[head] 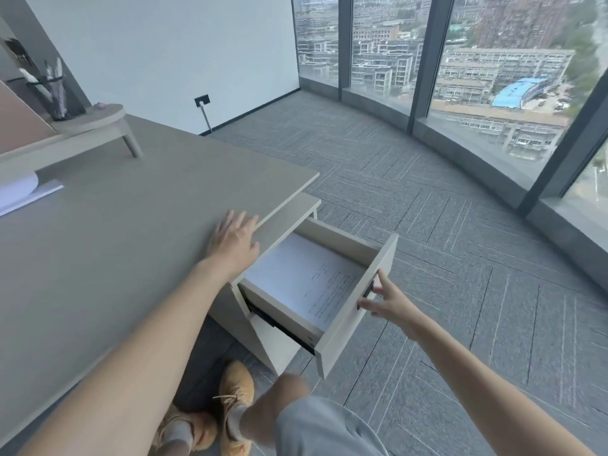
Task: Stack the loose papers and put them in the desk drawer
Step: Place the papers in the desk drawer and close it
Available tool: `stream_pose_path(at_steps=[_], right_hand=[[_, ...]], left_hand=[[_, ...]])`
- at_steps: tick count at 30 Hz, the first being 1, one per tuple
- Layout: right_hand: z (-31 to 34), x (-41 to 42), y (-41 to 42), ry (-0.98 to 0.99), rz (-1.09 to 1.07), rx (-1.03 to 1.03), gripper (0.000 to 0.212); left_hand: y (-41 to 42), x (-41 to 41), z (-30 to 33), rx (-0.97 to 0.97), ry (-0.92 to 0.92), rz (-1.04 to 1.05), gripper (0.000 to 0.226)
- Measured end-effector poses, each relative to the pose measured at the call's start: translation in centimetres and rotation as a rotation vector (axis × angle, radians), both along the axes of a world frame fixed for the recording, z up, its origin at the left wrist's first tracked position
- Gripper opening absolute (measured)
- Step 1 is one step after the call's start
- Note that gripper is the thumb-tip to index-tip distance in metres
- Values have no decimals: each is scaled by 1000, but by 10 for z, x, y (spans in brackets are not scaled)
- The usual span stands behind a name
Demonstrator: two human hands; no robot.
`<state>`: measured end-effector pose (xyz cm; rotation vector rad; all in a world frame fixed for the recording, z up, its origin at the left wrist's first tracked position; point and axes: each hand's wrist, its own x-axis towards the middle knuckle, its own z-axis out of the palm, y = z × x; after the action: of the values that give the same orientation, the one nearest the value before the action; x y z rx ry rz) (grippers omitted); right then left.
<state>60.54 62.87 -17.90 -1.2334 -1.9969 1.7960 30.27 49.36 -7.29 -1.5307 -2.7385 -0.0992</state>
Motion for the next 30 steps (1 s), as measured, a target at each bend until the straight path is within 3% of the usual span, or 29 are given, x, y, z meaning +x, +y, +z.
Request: stream_pose_path(at_steps=[3,6,17,24,30], right_hand=[[-9,-26,4,-1,15,-37,110],[-18,-53,8,23,26,-51,110],[-28,-148,8,104,16,-39,101],[-37,-192,8,75,-19,34,109],[-43,-217,7,57,-51,81,94]], left_hand=[[-4,-28,-3,-187,19,30,86],[-1,-44,-8,-209,34,-13,93],[3,-48,-12,-140,26,-30,91],[2,-48,-15,-108,58,-31,89],[2,-50,-16,-97,66,-28,89]])
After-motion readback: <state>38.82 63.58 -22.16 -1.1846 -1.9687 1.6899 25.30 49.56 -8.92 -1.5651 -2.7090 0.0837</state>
